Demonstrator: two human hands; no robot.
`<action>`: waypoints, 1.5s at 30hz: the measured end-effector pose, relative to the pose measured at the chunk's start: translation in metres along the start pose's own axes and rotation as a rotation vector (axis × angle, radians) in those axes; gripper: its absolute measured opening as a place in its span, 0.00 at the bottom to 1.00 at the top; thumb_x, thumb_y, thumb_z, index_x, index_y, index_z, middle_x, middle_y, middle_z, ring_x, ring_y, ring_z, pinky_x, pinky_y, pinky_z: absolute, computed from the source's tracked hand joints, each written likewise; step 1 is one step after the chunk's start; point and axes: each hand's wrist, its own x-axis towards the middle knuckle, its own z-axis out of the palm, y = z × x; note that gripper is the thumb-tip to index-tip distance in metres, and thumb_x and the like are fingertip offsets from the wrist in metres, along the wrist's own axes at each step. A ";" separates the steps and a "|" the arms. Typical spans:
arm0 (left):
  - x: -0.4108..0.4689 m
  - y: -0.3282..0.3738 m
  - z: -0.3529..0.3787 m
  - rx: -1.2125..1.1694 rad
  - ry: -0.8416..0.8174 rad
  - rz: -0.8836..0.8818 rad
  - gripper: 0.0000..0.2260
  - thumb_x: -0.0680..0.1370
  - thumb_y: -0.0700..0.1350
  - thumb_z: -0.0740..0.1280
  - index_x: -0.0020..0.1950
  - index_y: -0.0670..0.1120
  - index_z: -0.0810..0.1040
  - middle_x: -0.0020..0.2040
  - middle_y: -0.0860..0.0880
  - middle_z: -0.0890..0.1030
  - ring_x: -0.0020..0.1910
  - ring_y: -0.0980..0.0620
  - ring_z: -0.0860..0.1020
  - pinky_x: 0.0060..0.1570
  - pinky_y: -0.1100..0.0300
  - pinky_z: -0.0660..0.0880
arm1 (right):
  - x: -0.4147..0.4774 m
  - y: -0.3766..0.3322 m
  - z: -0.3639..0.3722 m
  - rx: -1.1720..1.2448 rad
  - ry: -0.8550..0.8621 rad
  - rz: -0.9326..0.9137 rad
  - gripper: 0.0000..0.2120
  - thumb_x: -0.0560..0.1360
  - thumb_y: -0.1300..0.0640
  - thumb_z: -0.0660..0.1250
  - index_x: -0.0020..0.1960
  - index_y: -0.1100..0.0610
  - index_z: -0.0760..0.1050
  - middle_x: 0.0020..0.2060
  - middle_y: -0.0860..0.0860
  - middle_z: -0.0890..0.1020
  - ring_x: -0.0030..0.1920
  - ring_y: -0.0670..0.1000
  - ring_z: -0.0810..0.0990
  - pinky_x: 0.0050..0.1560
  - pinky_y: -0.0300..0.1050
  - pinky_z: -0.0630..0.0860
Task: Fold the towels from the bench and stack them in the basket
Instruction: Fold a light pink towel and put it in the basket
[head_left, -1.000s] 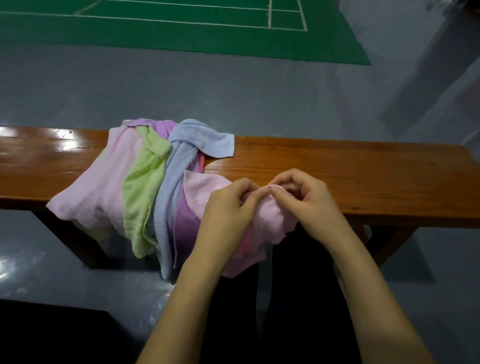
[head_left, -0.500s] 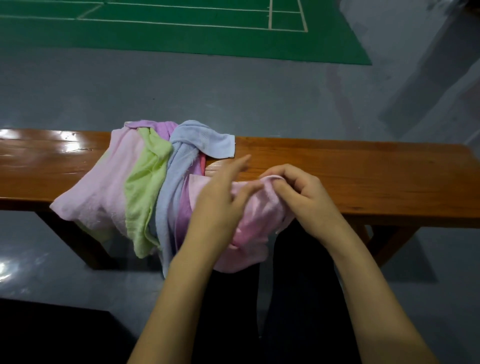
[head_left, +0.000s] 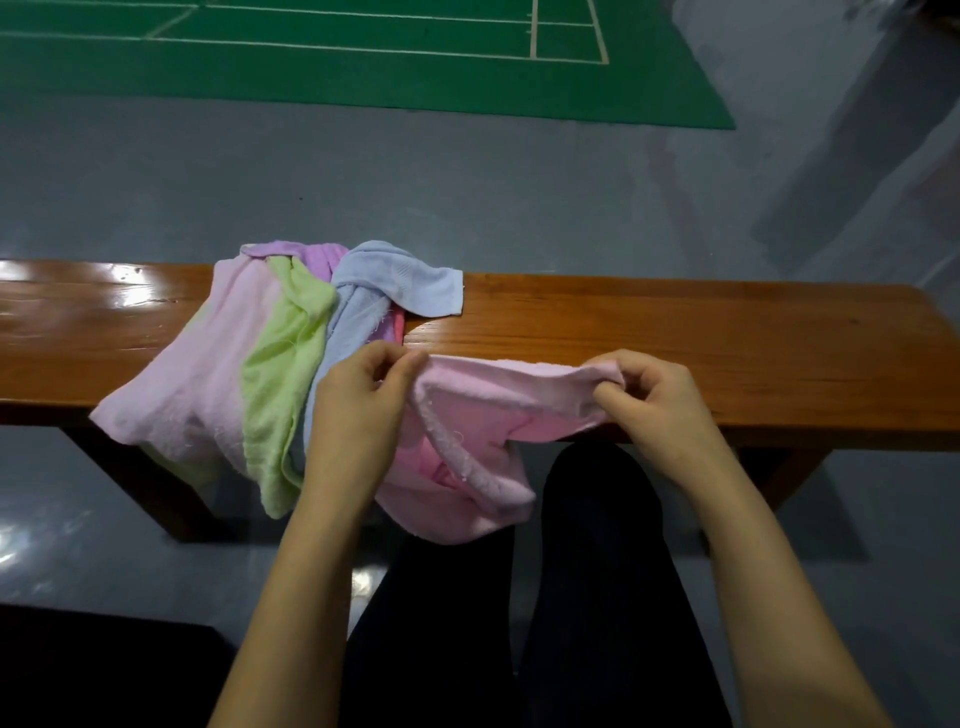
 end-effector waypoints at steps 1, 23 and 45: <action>0.000 -0.001 0.000 0.000 0.019 -0.021 0.09 0.77 0.46 0.68 0.37 0.47 0.77 0.27 0.57 0.74 0.29 0.59 0.71 0.34 0.64 0.67 | 0.000 0.000 0.001 0.032 0.010 -0.003 0.11 0.74 0.68 0.63 0.46 0.57 0.82 0.40 0.49 0.83 0.41 0.44 0.79 0.45 0.43 0.77; -0.028 0.036 0.038 -0.125 -0.165 0.176 0.12 0.72 0.37 0.72 0.38 0.55 0.81 0.39 0.57 0.83 0.39 0.61 0.80 0.47 0.61 0.76 | -0.016 -0.015 0.035 0.359 0.078 -0.059 0.09 0.77 0.55 0.62 0.51 0.50 0.81 0.46 0.50 0.85 0.48 0.50 0.82 0.48 0.46 0.78; -0.022 0.025 0.040 0.099 -0.318 0.185 0.18 0.73 0.58 0.70 0.30 0.47 0.72 0.27 0.53 0.71 0.30 0.58 0.68 0.34 0.59 0.67 | -0.019 0.002 0.028 0.417 0.046 -0.057 0.06 0.72 0.56 0.67 0.44 0.57 0.80 0.38 0.61 0.81 0.39 0.51 0.77 0.38 0.42 0.73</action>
